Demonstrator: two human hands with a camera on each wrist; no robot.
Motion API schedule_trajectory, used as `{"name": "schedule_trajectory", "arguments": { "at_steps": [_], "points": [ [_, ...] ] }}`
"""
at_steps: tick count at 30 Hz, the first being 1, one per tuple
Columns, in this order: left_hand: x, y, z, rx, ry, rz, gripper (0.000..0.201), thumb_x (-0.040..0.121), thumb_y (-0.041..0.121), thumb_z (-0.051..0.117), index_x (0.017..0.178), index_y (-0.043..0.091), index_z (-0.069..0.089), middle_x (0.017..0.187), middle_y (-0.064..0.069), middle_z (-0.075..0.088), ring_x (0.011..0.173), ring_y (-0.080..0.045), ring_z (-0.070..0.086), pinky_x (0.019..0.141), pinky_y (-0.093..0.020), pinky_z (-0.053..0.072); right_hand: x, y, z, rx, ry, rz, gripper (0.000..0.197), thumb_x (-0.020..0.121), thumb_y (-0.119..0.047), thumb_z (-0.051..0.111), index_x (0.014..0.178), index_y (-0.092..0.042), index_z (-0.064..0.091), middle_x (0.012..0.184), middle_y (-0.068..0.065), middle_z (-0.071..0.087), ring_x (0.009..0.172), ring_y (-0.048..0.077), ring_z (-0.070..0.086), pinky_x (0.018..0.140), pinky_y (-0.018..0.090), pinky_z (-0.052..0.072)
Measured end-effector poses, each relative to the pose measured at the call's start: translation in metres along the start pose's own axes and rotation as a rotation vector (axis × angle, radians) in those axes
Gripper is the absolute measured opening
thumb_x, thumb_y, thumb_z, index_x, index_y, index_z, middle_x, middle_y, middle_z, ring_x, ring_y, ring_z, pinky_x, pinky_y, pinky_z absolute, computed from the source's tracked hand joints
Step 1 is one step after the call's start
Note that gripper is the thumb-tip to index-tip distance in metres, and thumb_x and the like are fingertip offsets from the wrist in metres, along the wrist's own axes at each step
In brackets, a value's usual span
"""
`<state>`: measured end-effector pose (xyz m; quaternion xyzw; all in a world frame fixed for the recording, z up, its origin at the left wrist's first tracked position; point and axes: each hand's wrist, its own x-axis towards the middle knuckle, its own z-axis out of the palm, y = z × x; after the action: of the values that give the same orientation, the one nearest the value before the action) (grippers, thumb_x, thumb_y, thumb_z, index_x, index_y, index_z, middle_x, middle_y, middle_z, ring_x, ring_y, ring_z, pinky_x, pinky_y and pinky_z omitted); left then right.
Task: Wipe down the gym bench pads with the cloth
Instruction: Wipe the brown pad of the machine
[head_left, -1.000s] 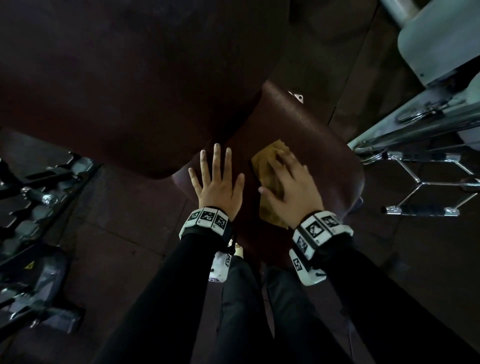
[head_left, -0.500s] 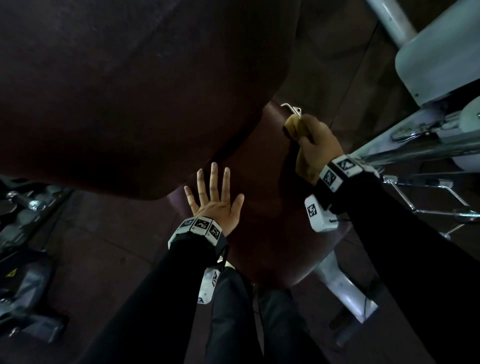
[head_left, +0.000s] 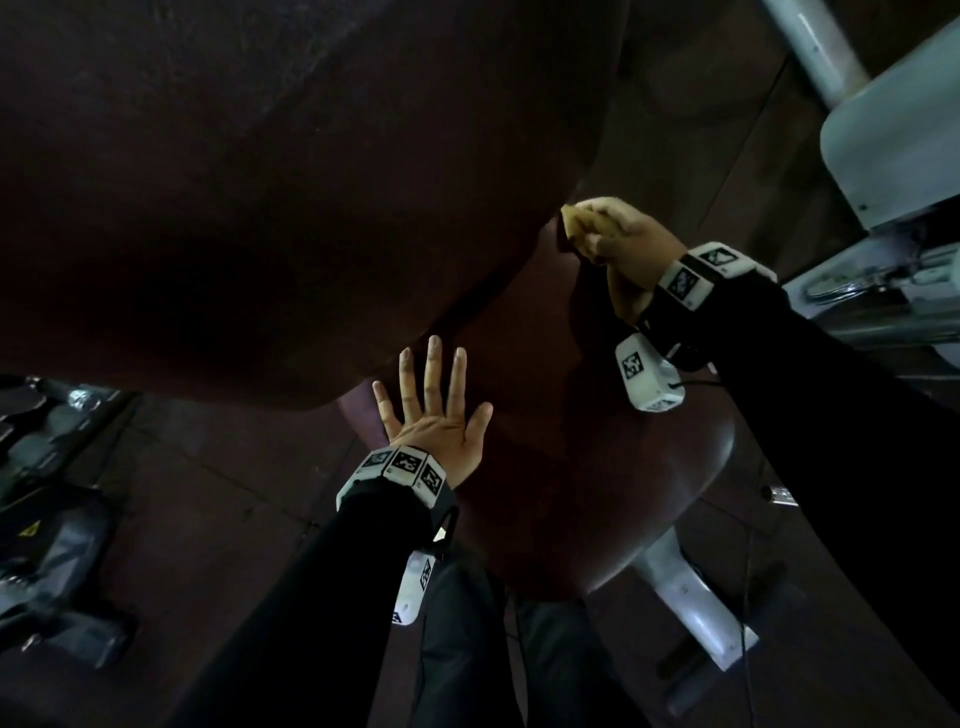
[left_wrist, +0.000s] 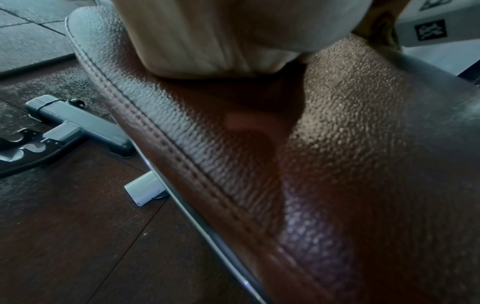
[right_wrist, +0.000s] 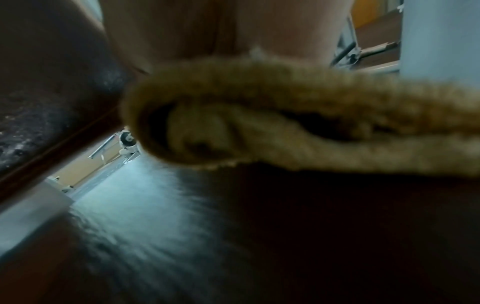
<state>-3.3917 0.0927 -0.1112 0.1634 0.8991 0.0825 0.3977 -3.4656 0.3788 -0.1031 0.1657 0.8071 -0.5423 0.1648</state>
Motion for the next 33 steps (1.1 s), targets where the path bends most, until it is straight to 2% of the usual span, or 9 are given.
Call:
{"name": "schedule_trajectory", "arguments": {
  "at_steps": [3, 7, 12, 16, 19, 22, 25, 28, 33],
  "points": [
    [0.001, -0.002, 0.003, 0.0, 0.005, -0.001, 0.062, 0.088, 0.063, -0.002, 0.118, 0.044, -0.053, 0.134, 0.013, -0.057, 0.12, -0.014, -0.056, 0.086, -0.041, -0.046, -0.015, 0.015, -0.01, -0.05, 0.063, 0.059, 0.034, 0.088, 0.001, 0.052, 0.114, -0.021, 0.055, 0.097, -0.002, 0.056, 0.078, -0.006, 0.053, 0.071, 0.01, 0.042],
    [0.003, -0.004, 0.007, 0.004, 0.026, 0.003, 0.061, 0.088, 0.063, -0.004, 0.122, 0.044, -0.051, 0.136, 0.012, -0.055, 0.122, -0.015, -0.054, 0.087, -0.041, -0.046, -0.004, 0.006, -0.013, -0.141, 0.002, 0.108, 0.039, 0.089, -0.001, 0.051, 0.123, -0.02, 0.055, 0.108, -0.002, 0.056, 0.095, 0.009, 0.052, 0.08, 0.021, 0.042],
    [0.006, -0.006, 0.012, 0.019, 0.062, -0.005, 0.061, 0.088, 0.064, -0.004, 0.125, 0.044, -0.048, 0.138, 0.013, -0.053, 0.124, -0.015, -0.053, 0.089, -0.042, -0.044, 0.021, -0.025, 0.003, 0.05, -0.109, 0.078, 0.033, 0.087, 0.015, 0.035, 0.081, -0.015, 0.049, 0.066, -0.007, 0.051, 0.053, -0.002, 0.046, 0.055, 0.012, 0.034],
    [0.008, -0.008, 0.016, 0.052, 0.068, -0.032, 0.059, 0.087, 0.065, -0.007, 0.122, 0.044, -0.05, 0.15, 0.003, -0.038, 0.116, -0.006, -0.058, 0.087, -0.04, -0.045, 0.002, -0.017, -0.006, 0.115, -0.11, 0.114, 0.033, 0.09, 0.011, 0.037, 0.112, -0.009, 0.052, 0.08, -0.003, 0.054, 0.056, -0.006, 0.052, 0.051, 0.005, 0.038],
    [0.008, -0.008, 0.016, 0.049, 0.069, -0.039, 0.059, 0.088, 0.063, -0.005, 0.119, 0.046, -0.052, 0.151, 0.003, -0.032, 0.111, -0.002, -0.06, 0.089, -0.041, -0.044, -0.025, 0.006, -0.019, 0.08, -0.092, 0.157, 0.048, 0.089, 0.01, 0.041, 0.136, -0.004, 0.042, 0.122, 0.016, 0.056, 0.098, 0.011, 0.05, 0.072, 0.004, 0.039],
    [0.008, -0.007, 0.015, 0.049, 0.074, -0.024, 0.061, 0.088, 0.063, -0.004, 0.123, 0.044, -0.05, 0.14, 0.012, -0.047, 0.117, -0.008, -0.057, 0.089, -0.041, -0.044, -0.065, 0.039, -0.029, 0.148, -0.047, 0.246, 0.049, 0.087, 0.01, 0.041, 0.132, -0.008, 0.046, 0.132, 0.028, 0.049, 0.104, 0.021, 0.049, 0.083, 0.019, 0.04],
    [0.007, -0.004, 0.012, 0.074, 0.031, -0.032, 0.059, 0.086, 0.063, -0.008, 0.119, 0.044, -0.053, 0.144, 0.009, -0.041, 0.11, -0.007, -0.061, 0.086, -0.041, -0.046, -0.093, 0.061, -0.034, 0.175, -0.015, 0.284, 0.041, 0.09, -0.002, 0.048, 0.12, -0.028, 0.054, 0.126, 0.01, 0.059, 0.116, 0.024, 0.054, 0.101, 0.035, 0.041],
    [0.005, -0.001, 0.009, 0.089, -0.02, -0.033, 0.054, 0.09, 0.06, -0.008, 0.12, 0.044, -0.05, 0.156, 0.006, -0.008, 0.096, 0.002, -0.063, 0.078, -0.036, -0.049, -0.088, 0.058, -0.033, 0.102, -0.033, 0.234, 0.03, 0.09, -0.031, 0.059, 0.118, -0.042, 0.055, 0.118, -0.013, 0.063, 0.107, -0.003, 0.056, 0.097, 0.022, 0.042],
    [0.005, 0.001, 0.008, 0.093, 0.014, -0.037, 0.06, 0.089, 0.06, -0.006, 0.129, 0.038, -0.045, 0.146, 0.005, -0.037, 0.099, -0.001, -0.065, 0.083, -0.038, -0.047, -0.058, 0.044, -0.024, 0.039, -0.056, 0.152, 0.039, 0.087, -0.037, 0.062, 0.125, -0.033, 0.054, 0.121, -0.006, 0.062, 0.115, 0.011, 0.056, 0.107, 0.038, 0.038]
  ]
}}
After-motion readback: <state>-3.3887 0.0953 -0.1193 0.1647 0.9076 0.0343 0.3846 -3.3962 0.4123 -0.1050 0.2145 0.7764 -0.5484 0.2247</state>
